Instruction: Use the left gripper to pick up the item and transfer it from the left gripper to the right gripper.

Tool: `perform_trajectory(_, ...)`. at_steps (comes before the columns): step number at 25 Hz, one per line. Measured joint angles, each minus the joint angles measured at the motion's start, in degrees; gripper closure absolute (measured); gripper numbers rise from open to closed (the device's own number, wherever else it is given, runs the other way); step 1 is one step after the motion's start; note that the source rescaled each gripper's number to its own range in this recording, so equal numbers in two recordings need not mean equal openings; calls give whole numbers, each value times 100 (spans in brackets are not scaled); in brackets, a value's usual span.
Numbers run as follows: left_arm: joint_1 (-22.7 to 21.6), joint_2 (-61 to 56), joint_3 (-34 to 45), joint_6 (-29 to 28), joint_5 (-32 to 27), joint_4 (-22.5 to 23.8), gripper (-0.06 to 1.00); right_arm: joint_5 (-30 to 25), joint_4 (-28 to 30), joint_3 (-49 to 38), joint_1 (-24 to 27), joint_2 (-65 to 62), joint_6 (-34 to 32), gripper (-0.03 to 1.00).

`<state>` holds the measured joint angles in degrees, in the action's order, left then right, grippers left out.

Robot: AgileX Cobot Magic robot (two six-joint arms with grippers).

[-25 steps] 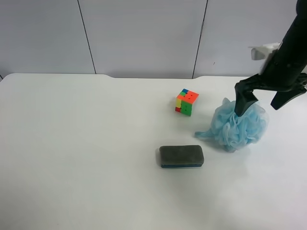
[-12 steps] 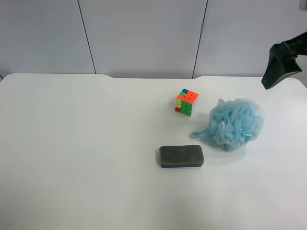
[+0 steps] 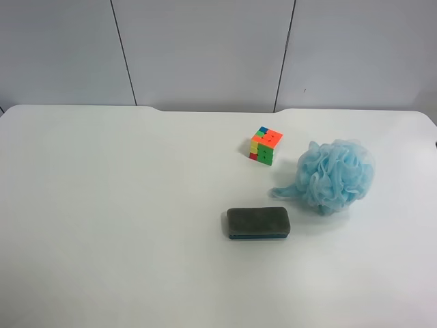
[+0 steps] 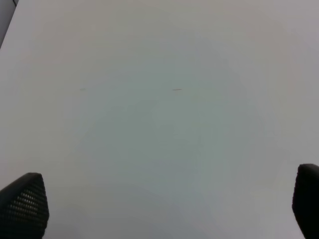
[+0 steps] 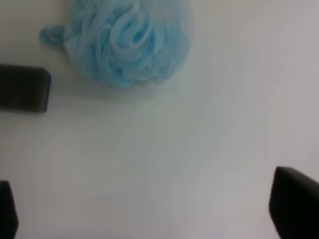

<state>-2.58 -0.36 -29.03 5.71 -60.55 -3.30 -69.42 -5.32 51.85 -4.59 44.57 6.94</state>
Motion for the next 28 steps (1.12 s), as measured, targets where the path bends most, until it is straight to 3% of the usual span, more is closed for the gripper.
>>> perform_trajectory(11,0,0,0,0,0,0,-4,-41,0,-1665,0,-3022,-16,-3)
perform_trajectory(15,0,0,0,0,0,0,-4,270,0,-2043,0,-3793,-16,-3)
perform_trajectory(20,0,0,0,0,0,0,-4,665,0,-2276,0,-4263,-16,-3)
perform_trajectory(28,0,0,0,0,0,0,-4,763,0,-2310,0,-4318,-16,-3)
